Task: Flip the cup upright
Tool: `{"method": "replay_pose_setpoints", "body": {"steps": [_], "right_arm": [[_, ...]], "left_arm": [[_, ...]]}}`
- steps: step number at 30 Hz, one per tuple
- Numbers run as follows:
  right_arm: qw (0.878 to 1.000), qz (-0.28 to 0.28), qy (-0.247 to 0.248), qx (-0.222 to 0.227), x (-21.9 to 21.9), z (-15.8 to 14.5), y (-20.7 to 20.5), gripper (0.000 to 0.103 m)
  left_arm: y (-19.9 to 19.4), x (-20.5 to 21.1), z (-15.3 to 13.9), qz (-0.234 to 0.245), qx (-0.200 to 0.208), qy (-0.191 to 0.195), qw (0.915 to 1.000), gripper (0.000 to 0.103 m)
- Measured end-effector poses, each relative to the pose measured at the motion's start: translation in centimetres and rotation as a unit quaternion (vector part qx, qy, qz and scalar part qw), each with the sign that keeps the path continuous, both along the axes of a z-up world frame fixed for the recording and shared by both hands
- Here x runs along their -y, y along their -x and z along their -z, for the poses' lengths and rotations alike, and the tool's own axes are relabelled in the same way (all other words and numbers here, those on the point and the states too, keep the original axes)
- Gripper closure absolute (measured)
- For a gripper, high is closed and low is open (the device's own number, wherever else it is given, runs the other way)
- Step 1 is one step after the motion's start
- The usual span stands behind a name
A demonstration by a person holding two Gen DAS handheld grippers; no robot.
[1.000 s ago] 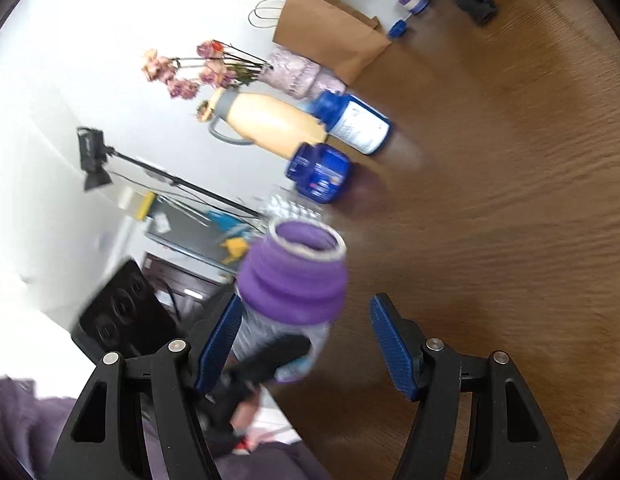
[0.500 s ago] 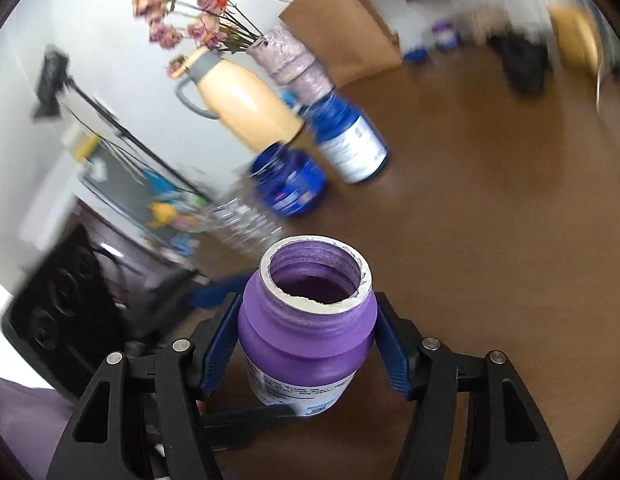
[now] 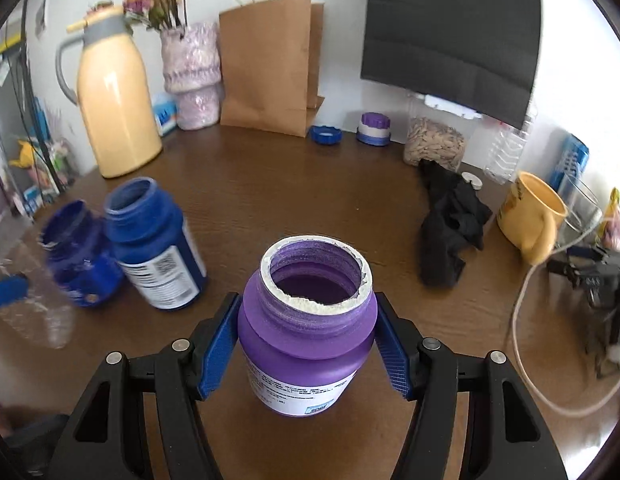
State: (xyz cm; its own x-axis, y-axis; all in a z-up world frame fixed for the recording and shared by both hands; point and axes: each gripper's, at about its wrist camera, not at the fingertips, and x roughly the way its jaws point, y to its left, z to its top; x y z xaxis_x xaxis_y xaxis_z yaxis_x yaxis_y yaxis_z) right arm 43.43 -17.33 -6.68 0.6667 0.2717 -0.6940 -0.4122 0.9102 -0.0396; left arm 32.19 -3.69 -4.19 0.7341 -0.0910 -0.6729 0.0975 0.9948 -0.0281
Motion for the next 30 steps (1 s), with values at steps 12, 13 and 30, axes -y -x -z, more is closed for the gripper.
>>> {"method": "replay_pose_setpoints", "body": {"steps": [12,13,30], "right_arm": [[0.999,0.02,-0.047,-0.011,2.2,-1.8,2.3,0.025],[0.998,0.025,-0.051,-0.01,2.6,-2.3,3.2,0.025],[0.994,0.055,-0.098,0.015,5.2,-8.5,22.1,0.025]], "left_arm": [[-0.2,-0.4,-0.9,-0.017,-0.004,0.033,0.9993,0.0],[0.2,-0.3,-1.4,-0.017,0.0,0.032,0.9993,0.0],[14.3,-0.5,-7.4,-0.019,0.064,0.02,0.9975,0.0]]}}
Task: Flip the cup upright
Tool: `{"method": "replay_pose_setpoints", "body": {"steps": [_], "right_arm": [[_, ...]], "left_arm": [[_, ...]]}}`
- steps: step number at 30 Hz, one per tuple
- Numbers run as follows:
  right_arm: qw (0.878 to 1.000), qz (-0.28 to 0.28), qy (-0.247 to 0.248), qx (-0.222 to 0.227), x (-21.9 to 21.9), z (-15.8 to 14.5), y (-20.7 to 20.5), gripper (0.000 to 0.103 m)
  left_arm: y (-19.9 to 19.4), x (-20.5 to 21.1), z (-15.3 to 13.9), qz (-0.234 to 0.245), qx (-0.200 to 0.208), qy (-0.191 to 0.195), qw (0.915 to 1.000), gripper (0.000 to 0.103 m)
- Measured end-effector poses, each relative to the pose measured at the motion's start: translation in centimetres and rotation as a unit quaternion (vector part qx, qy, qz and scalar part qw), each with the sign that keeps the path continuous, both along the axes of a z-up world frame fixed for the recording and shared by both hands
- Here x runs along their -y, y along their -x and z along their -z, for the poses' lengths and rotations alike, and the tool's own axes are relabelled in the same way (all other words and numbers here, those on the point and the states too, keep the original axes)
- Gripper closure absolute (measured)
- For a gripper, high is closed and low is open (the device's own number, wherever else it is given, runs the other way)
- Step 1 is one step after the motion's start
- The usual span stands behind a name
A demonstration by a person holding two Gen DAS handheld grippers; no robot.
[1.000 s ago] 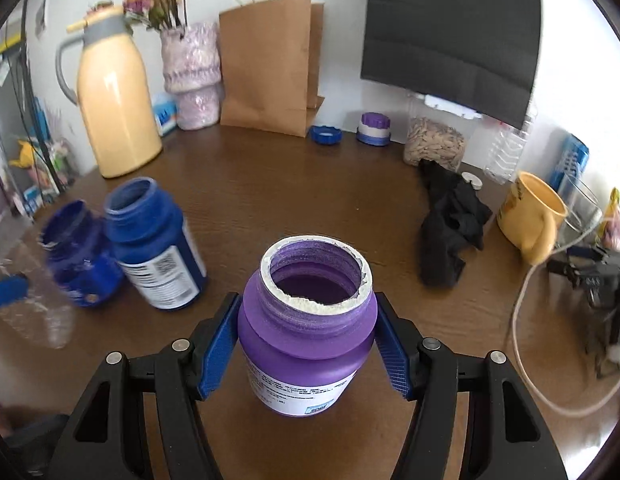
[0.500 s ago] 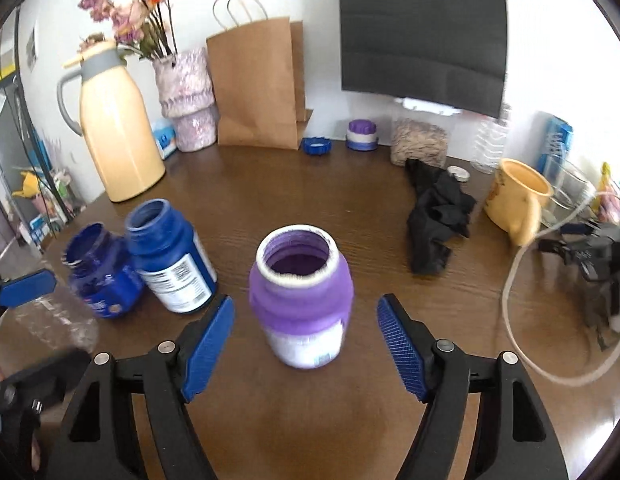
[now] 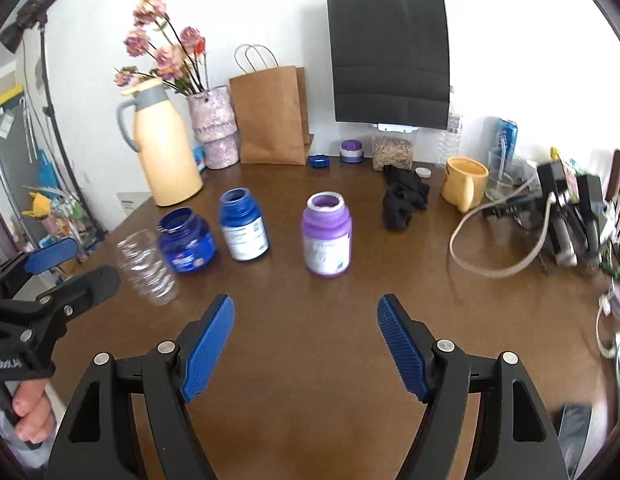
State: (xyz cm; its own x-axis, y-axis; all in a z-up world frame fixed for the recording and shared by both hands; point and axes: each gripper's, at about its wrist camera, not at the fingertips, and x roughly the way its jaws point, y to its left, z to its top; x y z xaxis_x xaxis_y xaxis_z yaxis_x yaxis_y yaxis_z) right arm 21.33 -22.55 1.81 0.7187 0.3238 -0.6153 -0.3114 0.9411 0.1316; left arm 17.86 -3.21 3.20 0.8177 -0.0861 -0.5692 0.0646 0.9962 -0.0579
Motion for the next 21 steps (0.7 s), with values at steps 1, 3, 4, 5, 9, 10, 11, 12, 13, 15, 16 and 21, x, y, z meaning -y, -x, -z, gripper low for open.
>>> {"method": "replay_pose_setpoints", "body": {"steps": [1,3,4,5,9,10,11,12,13,15,16,21], "right_arm": [[1.0,0.002,-0.002,-0.002,0.1,0.1,0.9,0.025],[1.0,0.003,-0.003,-0.004,0.1,0.2,2.8,0.025],[1.0,0.0,0.003,-0.003,0.0,0.2,4.1,0.025],[1.0,0.0,0.006,-0.002,-0.2,0.2,4.9,0.025],[1.0,-0.003,0.009,0.002,-0.8,0.5,9.3,0.025],[1.0,-0.006,0.01,0.0,-1.0,0.7,10.5,0.025],[1.0,-0.006,0.009,-0.001,-1.1,1.0,11.5,0.025],[1.0,-0.006,0.009,0.0,-1.2,1.1,12.5,0.025],[1.0,-0.005,0.011,0.0,-1.3,1.4,13.4,0.025],[1.0,0.002,0.008,0.0,-1.5,1.9,15.2,0.025],[1.0,0.007,0.0,-0.002,-1.5,2.3,16.1,0.025],[1.0,0.021,-0.005,0.0,-2.4,4.6,19.3,0.025]], "left_arm": [[1.2,-0.1,-0.2,0.001,0.0,-0.001,1.0,0.0],[2.9,-0.5,-0.4,-0.002,-0.001,-0.003,1.0,0.0],[3.8,-0.8,-0.5,-0.003,0.001,-0.003,1.0,0.0],[5.0,-1.1,-0.5,-0.004,0.007,-0.007,0.9999,0.0],[8.5,-2.4,0.0,-0.019,0.018,-0.015,0.9995,0.0],[9.4,-2.8,0.2,-0.022,0.016,-0.015,0.9995,0.0],[10.4,-3.3,0.6,-0.025,0.014,-0.016,0.9995,0.0],[11.3,-3.6,0.9,-0.029,0.014,-0.019,0.9993,0.0],[12.2,-4.0,1.3,-0.034,0.015,-0.025,0.999,0.0],[14.3,-4.5,2.0,-0.05,0.014,-0.038,0.9979,0.0],[15.1,-4.7,2.3,-0.055,0.014,-0.038,0.9977,0.0],[18.8,-5.4,3.5,-0.075,0.008,-0.008,0.9972,0.0]]}}
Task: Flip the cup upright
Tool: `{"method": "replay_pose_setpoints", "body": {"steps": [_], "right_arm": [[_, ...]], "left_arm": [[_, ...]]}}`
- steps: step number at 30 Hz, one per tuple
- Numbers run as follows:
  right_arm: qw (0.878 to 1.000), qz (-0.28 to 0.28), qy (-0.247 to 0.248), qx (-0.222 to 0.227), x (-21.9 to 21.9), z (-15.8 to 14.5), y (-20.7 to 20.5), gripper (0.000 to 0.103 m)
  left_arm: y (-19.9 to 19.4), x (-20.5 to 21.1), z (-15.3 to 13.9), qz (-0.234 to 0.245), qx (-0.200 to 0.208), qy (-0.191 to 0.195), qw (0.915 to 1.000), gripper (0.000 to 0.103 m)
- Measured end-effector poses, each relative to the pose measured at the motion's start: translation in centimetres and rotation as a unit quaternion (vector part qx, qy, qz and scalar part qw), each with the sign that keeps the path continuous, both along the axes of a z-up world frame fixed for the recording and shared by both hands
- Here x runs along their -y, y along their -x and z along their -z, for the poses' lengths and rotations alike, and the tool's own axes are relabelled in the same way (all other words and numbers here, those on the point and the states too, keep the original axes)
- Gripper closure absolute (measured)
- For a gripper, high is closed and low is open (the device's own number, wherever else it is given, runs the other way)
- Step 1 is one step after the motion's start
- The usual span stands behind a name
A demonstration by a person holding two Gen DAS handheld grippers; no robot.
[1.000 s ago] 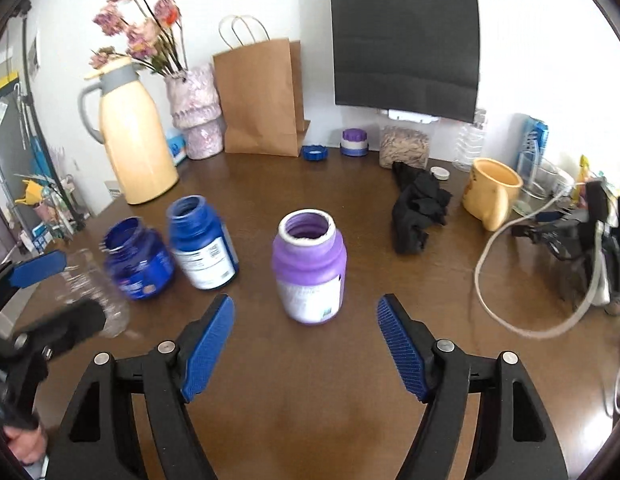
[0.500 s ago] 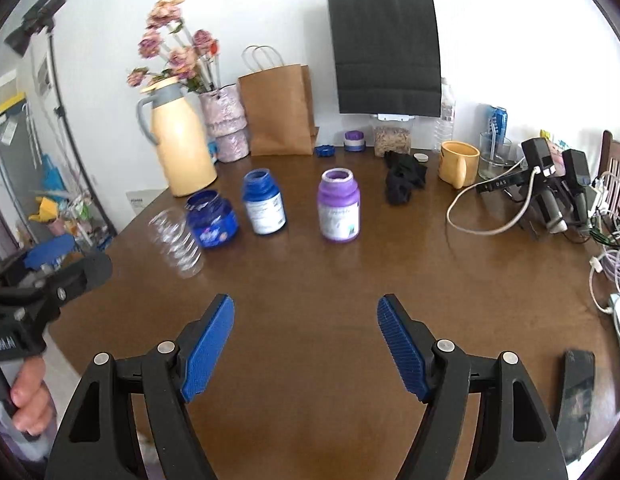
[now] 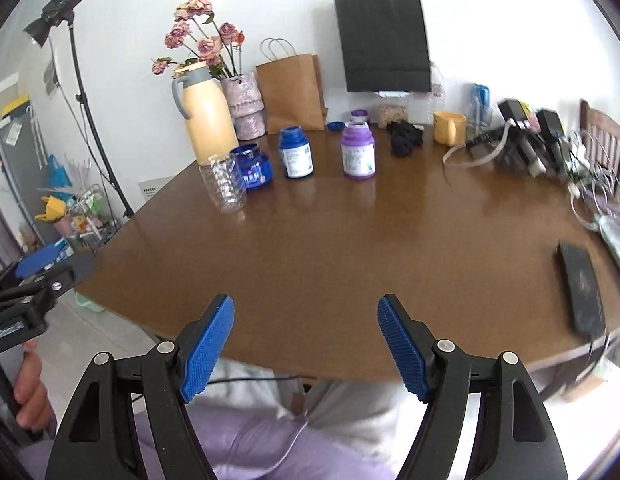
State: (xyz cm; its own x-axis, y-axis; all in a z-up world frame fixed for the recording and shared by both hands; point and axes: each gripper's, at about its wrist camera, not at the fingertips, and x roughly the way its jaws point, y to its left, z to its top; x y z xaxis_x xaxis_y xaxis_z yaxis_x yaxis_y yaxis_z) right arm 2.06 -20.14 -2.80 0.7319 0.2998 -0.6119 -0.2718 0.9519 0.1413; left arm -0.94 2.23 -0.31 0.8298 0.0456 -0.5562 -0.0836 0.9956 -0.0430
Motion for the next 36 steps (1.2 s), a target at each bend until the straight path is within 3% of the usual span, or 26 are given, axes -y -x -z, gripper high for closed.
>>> {"method": "replay_pose_setpoints", "body": {"steps": [3,9,19,36], "right_arm": [[0.999,-0.014,0.035,-0.004,-1.6,0.4,0.2,0.025],[0.999,-0.016,0.031,0.016,-1.4,-0.6,0.9,0.025],[1.0,-0.01,0.023,0.014,-1.2,-0.6,0.7,0.025],[1.0,-0.003,0.015,0.012,-0.9,-0.7,0.6,0.025]], "left_arm": [[0.1,0.8,0.0,0.018,-0.002,-0.001,0.9998,0.0],[0.1,0.1,0.4,0.011,-0.003,0.019,0.9998,0.0],[0.4,0.9,0.2,0.014,-0.002,-0.001,0.9999,0.0],[0.2,1.0,0.4,0.014,-0.008,-0.004,0.9999,0.0]]}}
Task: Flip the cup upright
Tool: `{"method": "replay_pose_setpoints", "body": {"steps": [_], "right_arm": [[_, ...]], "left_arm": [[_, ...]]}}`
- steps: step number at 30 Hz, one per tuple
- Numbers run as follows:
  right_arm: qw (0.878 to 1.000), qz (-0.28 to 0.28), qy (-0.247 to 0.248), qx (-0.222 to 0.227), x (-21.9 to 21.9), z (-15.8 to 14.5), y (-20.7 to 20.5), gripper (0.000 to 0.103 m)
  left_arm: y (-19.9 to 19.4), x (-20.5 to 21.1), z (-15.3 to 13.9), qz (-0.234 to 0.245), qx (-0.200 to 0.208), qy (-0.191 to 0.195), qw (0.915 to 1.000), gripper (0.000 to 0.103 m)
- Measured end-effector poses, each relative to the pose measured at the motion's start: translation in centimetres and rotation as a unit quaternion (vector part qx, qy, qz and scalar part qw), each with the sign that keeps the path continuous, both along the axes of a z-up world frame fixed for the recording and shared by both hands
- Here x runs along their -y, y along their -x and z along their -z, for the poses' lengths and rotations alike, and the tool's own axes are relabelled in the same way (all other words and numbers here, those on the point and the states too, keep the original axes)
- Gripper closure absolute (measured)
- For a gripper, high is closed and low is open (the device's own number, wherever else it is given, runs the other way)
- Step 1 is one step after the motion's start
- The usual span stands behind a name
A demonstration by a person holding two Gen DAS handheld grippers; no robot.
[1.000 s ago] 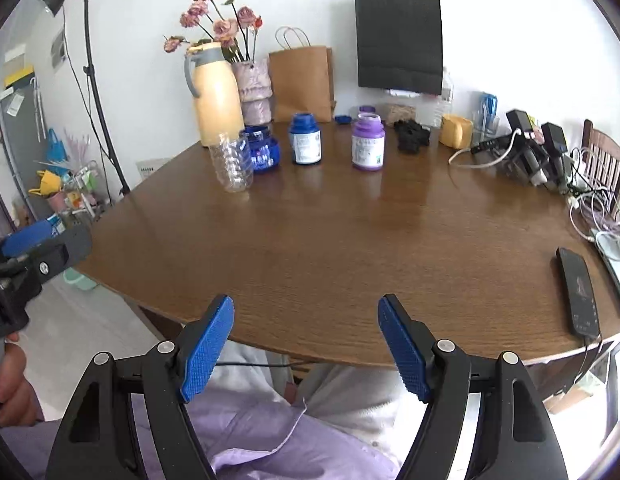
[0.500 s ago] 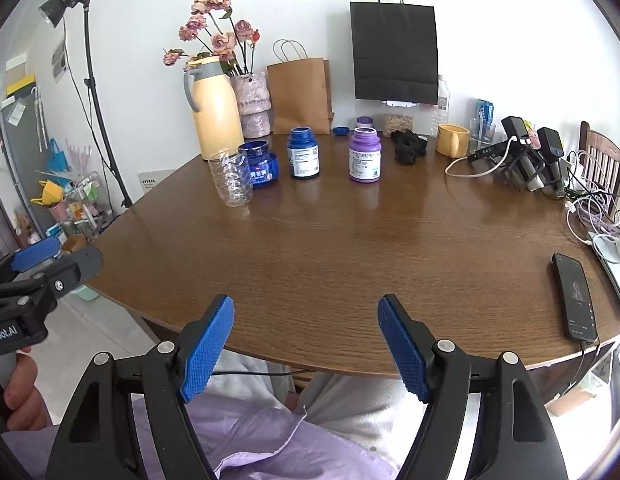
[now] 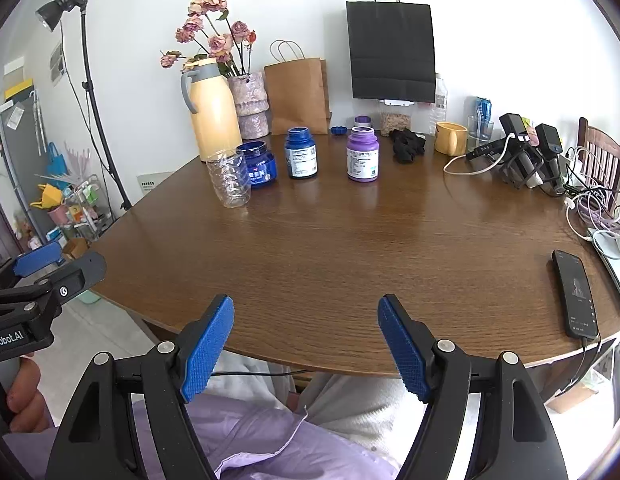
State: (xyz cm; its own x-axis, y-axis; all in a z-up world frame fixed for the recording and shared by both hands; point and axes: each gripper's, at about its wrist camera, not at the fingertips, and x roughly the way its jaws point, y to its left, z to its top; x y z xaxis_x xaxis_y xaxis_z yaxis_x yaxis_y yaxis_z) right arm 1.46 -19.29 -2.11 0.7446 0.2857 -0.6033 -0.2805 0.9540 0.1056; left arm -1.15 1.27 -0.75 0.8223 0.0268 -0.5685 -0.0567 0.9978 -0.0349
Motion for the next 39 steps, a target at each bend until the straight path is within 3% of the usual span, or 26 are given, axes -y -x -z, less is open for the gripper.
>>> {"method": "replay_pose_setpoints", "body": {"steps": [39], "right_arm": [[1.0,0.006,-0.008,-0.005,0.46,0.57,0.04,0.025]], "left_arm": [[-0.05,-0.08,-0.32,0.003,0.002,-0.005,1.0,0.0]]}}
